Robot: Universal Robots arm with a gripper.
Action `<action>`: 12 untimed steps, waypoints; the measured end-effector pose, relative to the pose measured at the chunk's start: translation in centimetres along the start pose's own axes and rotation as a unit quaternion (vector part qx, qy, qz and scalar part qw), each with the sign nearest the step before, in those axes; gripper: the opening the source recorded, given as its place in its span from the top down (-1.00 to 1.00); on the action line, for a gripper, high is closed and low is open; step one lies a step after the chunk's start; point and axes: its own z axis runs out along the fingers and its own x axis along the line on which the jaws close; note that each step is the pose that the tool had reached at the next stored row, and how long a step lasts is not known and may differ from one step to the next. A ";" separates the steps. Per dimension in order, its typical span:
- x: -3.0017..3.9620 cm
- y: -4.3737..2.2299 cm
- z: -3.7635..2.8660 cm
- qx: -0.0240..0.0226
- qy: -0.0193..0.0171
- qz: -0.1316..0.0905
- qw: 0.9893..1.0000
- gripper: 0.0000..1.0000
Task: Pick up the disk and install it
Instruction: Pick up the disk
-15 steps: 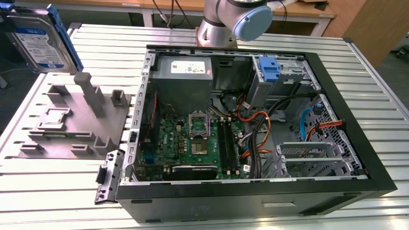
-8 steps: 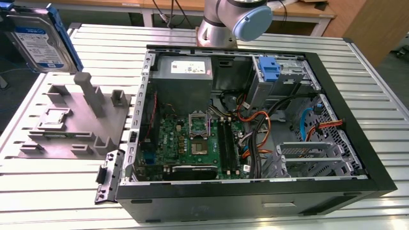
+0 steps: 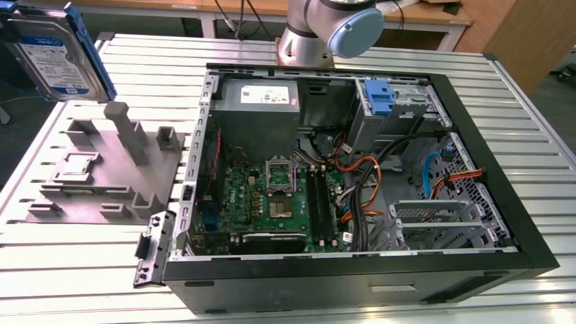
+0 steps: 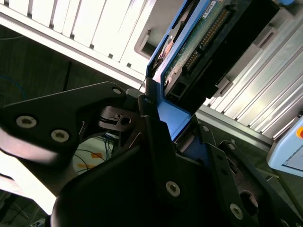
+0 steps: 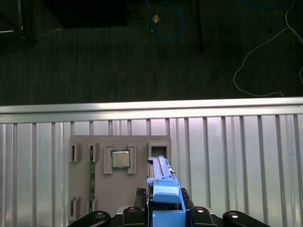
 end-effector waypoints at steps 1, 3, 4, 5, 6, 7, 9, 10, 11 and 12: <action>0.00 0.00 -0.06 0.000 0.000 0.000 1.000 0.26; -0.01 0.01 -0.15 0.000 0.000 0.000 1.000 0.26; -0.01 0.01 -0.19 0.000 0.000 0.000 1.000 0.26; -0.01 0.01 -0.23 0.000 0.000 0.000 1.000 0.26; -0.01 0.01 -0.27 0.000 0.000 0.000 1.000 0.26; -0.01 0.01 -0.31 0.000 0.000 0.000 1.000 0.26; -0.01 0.01 -0.38 0.000 0.000 0.000 1.000 0.26; -0.01 0.02 -0.41 0.000 0.000 0.000 1.000 0.26; -0.02 0.02 -0.44 0.000 0.000 0.000 1.000 0.26; -0.02 0.02 -0.47 0.000 0.000 0.000 1.000 0.26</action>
